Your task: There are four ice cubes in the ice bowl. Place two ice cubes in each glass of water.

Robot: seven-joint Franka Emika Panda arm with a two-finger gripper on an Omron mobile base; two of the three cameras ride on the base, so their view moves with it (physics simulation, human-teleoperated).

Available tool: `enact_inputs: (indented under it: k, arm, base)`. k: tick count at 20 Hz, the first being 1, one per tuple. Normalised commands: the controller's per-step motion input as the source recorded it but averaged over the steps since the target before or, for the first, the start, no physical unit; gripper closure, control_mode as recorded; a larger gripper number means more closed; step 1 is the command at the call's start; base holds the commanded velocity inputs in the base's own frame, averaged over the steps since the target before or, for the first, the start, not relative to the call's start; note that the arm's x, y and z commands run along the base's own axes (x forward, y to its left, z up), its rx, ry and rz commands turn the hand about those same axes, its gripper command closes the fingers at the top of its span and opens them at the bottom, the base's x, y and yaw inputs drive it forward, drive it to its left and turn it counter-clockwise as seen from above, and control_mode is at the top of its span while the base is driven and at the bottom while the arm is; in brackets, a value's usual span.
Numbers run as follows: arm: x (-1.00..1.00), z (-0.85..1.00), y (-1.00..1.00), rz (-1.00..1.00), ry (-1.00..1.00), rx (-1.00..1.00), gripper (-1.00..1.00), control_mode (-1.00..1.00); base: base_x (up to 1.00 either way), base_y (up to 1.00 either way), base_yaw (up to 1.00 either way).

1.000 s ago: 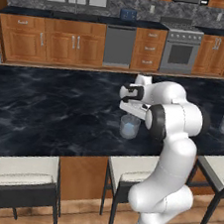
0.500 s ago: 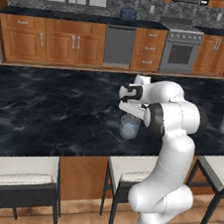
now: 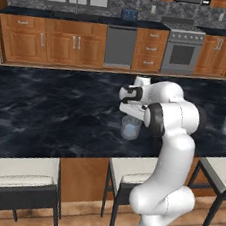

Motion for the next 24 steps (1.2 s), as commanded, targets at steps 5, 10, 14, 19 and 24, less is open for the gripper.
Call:
enact_inputs:
  k: [5, 10, 14, 19, 24]
  arm:
    - [0.08, -0.06, 0.0, 0.0, 0.02, -0.02, -1.0, -1.0]
    - [0.02, -0.01, 0.0, 0.0, 0.0, 0.0, -1.0, -1.0]
    - [0.0, 0.0, 0.0, 0.0, 0.0, 0.0, -1.0, -1.0]
    - [0.0, 0.0, 0.0, 0.0, 0.0, 0.0, -1.0, -1.0]
    - [0.0, 0.0, 0.0, 0.0, 0.0, 0.0, 1.0, -1.0]
  base:
    - [0.0, 0.0, 0.0]
    - [0.0, 0.0, 0.0]
    - [0.0, 0.0, 0.0]
    - [0.0, 0.0, 0.0]
    - [0.0, 0.0, 0.0]
